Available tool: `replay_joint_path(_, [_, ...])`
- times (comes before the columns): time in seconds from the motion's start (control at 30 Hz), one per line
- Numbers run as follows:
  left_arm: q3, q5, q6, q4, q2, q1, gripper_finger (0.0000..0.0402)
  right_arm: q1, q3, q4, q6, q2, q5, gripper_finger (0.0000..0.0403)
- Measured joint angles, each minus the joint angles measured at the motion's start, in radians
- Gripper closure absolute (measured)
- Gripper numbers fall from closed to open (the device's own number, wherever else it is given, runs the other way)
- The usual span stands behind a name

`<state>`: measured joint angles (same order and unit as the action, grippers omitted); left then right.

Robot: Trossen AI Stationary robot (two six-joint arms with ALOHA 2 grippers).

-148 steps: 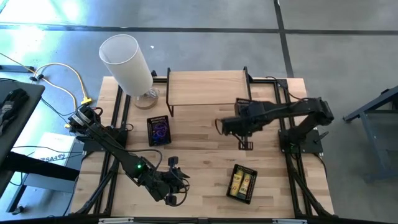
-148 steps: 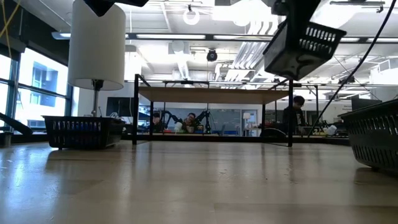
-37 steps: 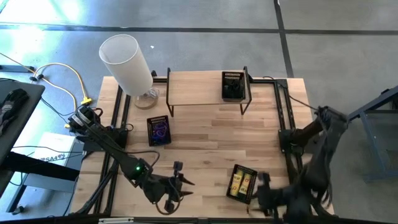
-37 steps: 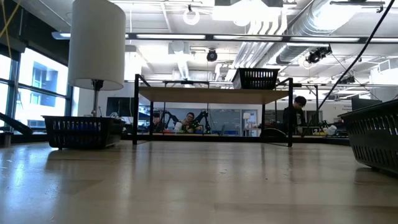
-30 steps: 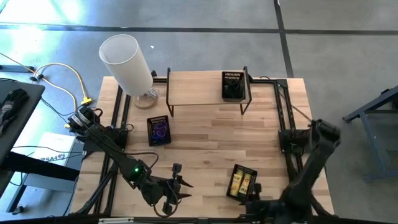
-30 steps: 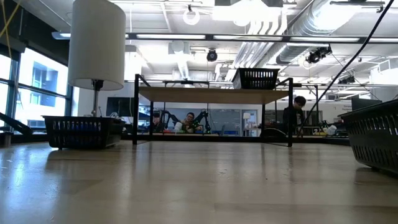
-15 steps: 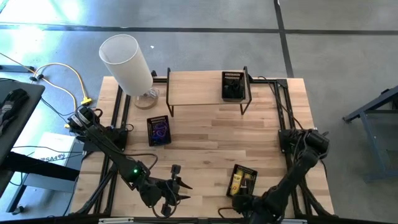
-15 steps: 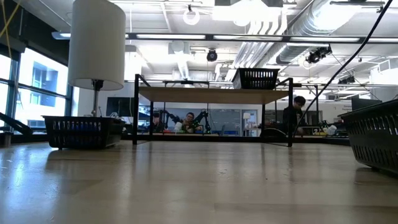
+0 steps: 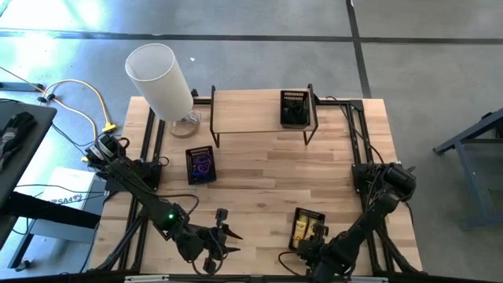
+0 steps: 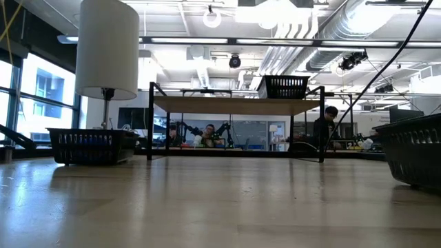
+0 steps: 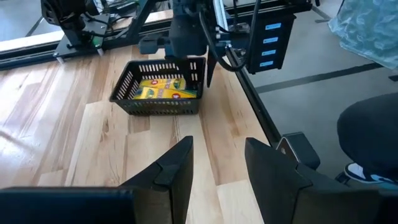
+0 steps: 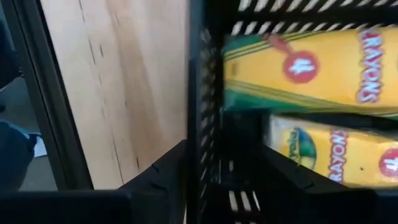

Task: Pick & Place Office Desk Supplies
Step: Put the bottom bin onto the shelf

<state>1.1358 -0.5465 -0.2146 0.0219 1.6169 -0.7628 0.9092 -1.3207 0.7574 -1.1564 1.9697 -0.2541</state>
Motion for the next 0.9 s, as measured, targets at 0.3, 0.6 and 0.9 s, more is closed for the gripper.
replay_joint_path(0.3, [0.0, 0.0, 0.002, 0.0, 0.0, 0.0, 0.0263, 0.0, 0.009, -0.011, 0.101, 0.0, 0.002, 0.0384])
replay_joint_path(0.6, [0.0, -0.001, 0.207, -0.003, 0.0, 0.002, 0.0263, 0.0, -0.025, -0.015, 0.292, -0.008, 0.002, 0.04])
replay_joint_path(0.9, [0.0, -0.002, 0.465, 0.001, 0.0, 0.01, 0.0263, -0.006, -0.298, 0.097, 0.71, -0.01, -0.041, 0.0401])
